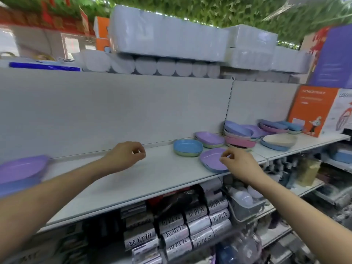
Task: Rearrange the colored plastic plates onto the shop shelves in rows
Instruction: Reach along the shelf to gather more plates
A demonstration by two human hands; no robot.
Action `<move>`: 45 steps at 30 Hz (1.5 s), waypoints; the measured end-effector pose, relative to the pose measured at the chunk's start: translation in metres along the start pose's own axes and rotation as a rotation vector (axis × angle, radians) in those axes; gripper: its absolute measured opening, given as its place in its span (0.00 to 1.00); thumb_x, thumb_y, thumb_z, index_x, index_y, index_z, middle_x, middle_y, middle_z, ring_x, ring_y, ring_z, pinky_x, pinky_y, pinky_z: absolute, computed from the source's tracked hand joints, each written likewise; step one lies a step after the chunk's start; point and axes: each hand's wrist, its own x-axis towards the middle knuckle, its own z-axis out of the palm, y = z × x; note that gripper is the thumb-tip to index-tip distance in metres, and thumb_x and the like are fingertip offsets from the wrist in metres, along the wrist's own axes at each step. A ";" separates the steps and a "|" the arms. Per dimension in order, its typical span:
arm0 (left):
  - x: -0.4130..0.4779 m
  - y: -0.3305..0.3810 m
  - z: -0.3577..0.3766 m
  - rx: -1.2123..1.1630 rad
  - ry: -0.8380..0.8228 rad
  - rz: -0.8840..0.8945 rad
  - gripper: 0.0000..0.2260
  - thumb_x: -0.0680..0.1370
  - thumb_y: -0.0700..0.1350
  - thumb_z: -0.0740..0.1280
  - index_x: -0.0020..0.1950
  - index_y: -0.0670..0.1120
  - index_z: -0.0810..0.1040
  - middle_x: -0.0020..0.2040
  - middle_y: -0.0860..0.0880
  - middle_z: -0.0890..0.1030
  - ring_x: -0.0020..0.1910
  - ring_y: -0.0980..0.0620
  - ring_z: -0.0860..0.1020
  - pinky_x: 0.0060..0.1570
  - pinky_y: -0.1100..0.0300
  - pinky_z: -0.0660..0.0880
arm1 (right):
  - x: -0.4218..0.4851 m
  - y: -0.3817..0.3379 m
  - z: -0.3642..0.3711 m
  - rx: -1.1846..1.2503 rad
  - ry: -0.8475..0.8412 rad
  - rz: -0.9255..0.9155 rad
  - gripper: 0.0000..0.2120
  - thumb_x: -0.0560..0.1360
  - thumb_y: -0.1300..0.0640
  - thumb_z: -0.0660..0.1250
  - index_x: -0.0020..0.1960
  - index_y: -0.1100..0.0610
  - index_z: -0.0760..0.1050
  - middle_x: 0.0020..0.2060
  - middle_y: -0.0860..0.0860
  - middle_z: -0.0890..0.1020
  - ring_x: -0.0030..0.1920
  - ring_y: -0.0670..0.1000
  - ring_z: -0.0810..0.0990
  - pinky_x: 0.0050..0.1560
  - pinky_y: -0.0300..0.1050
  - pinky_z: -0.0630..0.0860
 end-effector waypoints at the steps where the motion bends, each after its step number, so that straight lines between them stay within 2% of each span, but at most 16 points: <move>1: 0.008 0.004 0.008 -0.023 -0.018 -0.007 0.05 0.81 0.51 0.68 0.48 0.55 0.82 0.48 0.54 0.82 0.46 0.51 0.82 0.50 0.51 0.79 | 0.001 0.011 -0.002 0.010 0.030 0.021 0.03 0.77 0.51 0.68 0.47 0.48 0.79 0.41 0.46 0.82 0.44 0.51 0.80 0.43 0.47 0.73; 7: 0.063 0.010 0.039 -0.090 -0.094 -0.025 0.06 0.79 0.53 0.67 0.47 0.54 0.82 0.49 0.52 0.83 0.45 0.51 0.83 0.51 0.47 0.82 | 0.017 0.051 0.010 -0.007 0.084 0.137 0.06 0.77 0.50 0.67 0.45 0.51 0.73 0.41 0.49 0.81 0.44 0.53 0.79 0.47 0.52 0.78; 12: 0.107 0.012 0.058 -0.141 -0.137 -0.055 0.05 0.79 0.53 0.68 0.49 0.53 0.81 0.50 0.49 0.83 0.46 0.47 0.84 0.49 0.48 0.82 | 0.042 0.053 0.015 -0.054 0.071 0.182 0.11 0.74 0.48 0.71 0.45 0.52 0.72 0.41 0.50 0.81 0.42 0.53 0.79 0.43 0.52 0.76; 16: 0.138 0.010 0.072 -0.171 -0.138 -0.051 0.06 0.79 0.55 0.69 0.49 0.53 0.79 0.49 0.49 0.83 0.47 0.46 0.84 0.50 0.47 0.81 | 0.061 0.056 0.019 -0.103 0.043 0.213 0.11 0.71 0.56 0.73 0.45 0.54 0.70 0.42 0.53 0.80 0.42 0.56 0.78 0.41 0.52 0.74; 18: 0.150 0.011 0.081 -0.166 -0.138 -0.051 0.06 0.78 0.55 0.69 0.50 0.54 0.77 0.49 0.50 0.82 0.47 0.47 0.83 0.49 0.47 0.81 | 0.069 0.058 0.019 -0.137 0.046 0.213 0.11 0.70 0.59 0.71 0.48 0.54 0.70 0.43 0.53 0.80 0.45 0.57 0.78 0.41 0.52 0.74; 21: 0.164 0.012 0.095 -0.168 -0.149 -0.040 0.08 0.78 0.54 0.70 0.53 0.53 0.76 0.48 0.50 0.82 0.43 0.48 0.81 0.46 0.51 0.79 | 0.081 0.063 0.018 -0.174 0.062 0.190 0.13 0.71 0.60 0.72 0.53 0.54 0.74 0.44 0.54 0.82 0.47 0.57 0.79 0.40 0.48 0.71; 25: 0.177 0.013 0.109 -0.165 -0.156 -0.025 0.13 0.77 0.54 0.73 0.57 0.52 0.75 0.47 0.49 0.81 0.41 0.51 0.79 0.44 0.55 0.76 | 0.094 0.069 0.016 -0.293 0.114 0.143 0.05 0.74 0.60 0.70 0.50 0.57 0.80 0.42 0.53 0.81 0.47 0.58 0.79 0.41 0.47 0.69; 29: 0.184 0.018 0.115 -0.088 -0.156 -0.007 0.16 0.77 0.53 0.74 0.59 0.51 0.74 0.49 0.49 0.81 0.46 0.49 0.79 0.48 0.54 0.76 | 0.103 0.071 0.016 -0.352 0.185 0.089 0.03 0.75 0.62 0.67 0.48 0.59 0.77 0.40 0.55 0.81 0.43 0.61 0.78 0.42 0.51 0.76; 32: 0.189 0.022 0.114 -0.007 -0.162 0.002 0.16 0.77 0.49 0.73 0.60 0.50 0.73 0.51 0.48 0.79 0.49 0.47 0.78 0.50 0.53 0.76 | 0.107 0.071 0.013 -0.362 0.212 0.056 0.01 0.76 0.60 0.65 0.46 0.57 0.73 0.39 0.54 0.79 0.41 0.60 0.77 0.40 0.53 0.76; 34: 0.191 0.023 0.112 0.009 -0.160 -0.002 0.15 0.75 0.46 0.73 0.59 0.49 0.73 0.50 0.47 0.79 0.46 0.47 0.78 0.48 0.53 0.77 | 0.109 0.071 0.008 -0.348 0.246 0.041 0.04 0.77 0.59 0.64 0.44 0.55 0.71 0.38 0.53 0.78 0.39 0.60 0.76 0.37 0.52 0.74; 39: 0.195 0.026 0.108 -0.050 -0.162 -0.026 0.10 0.75 0.36 0.67 0.52 0.47 0.71 0.38 0.43 0.82 0.29 0.46 0.82 0.34 0.54 0.80 | 0.107 0.070 -0.005 -0.219 0.344 0.032 0.02 0.80 0.60 0.62 0.48 0.57 0.72 0.39 0.54 0.80 0.40 0.59 0.78 0.41 0.56 0.78; 42: 0.196 0.027 0.103 -0.065 -0.148 -0.029 0.09 0.76 0.34 0.62 0.52 0.46 0.70 0.39 0.42 0.82 0.30 0.44 0.84 0.37 0.51 0.81 | 0.102 0.068 -0.011 -0.072 0.344 0.105 0.03 0.79 0.62 0.61 0.50 0.55 0.71 0.39 0.53 0.81 0.39 0.56 0.80 0.39 0.52 0.78; 45: 0.196 0.032 0.097 -0.030 -0.126 -0.024 0.07 0.77 0.35 0.59 0.53 0.45 0.69 0.40 0.41 0.83 0.31 0.44 0.85 0.39 0.53 0.80 | 0.095 0.064 -0.016 0.046 0.299 0.184 0.08 0.77 0.65 0.58 0.53 0.55 0.69 0.38 0.56 0.82 0.36 0.55 0.82 0.30 0.47 0.74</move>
